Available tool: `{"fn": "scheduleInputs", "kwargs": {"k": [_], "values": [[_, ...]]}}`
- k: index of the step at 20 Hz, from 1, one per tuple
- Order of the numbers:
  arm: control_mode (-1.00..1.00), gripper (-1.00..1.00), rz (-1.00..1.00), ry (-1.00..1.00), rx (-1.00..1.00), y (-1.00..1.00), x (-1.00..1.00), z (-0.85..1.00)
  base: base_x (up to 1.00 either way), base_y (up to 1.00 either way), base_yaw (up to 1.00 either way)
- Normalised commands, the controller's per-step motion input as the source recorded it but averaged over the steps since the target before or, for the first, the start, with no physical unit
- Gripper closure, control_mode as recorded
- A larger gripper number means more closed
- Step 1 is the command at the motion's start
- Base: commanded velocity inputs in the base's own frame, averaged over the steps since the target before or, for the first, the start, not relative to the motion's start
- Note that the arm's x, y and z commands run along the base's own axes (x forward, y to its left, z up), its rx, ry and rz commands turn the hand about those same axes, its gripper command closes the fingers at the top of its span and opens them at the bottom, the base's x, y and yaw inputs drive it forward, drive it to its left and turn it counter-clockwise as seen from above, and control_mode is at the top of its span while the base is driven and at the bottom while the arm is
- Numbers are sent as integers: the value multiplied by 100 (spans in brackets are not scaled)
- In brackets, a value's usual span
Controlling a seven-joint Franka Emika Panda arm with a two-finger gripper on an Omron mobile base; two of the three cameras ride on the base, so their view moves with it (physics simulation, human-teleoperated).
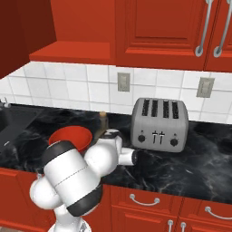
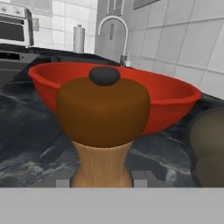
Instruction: Retrieve the bottle and the shaker from the cabinet and place them next to the mixing bowl on the counter. Then add garlic from the fridge to the mixing bowl.
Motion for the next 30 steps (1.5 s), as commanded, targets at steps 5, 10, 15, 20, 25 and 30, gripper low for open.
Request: {"fn": "scheduleInputs", "kwargs": {"k": [5,10,15,20,25,30], "values": [[-100,100,0,0,0,0,17,-27,0,0,0],[-100,100,0,0,0,-1,0,-27,0,0,0],[-100,-100,0,0,0,0,0,-23,0,0,0],[-100,-100,-1,0,0,0,0,-3,0,0,0],[-100,-100,-7,5,0,-9,-6,0,0,0,0],[-100,-100,-15,14,0,-44,-8,5,0,0,0]]}}
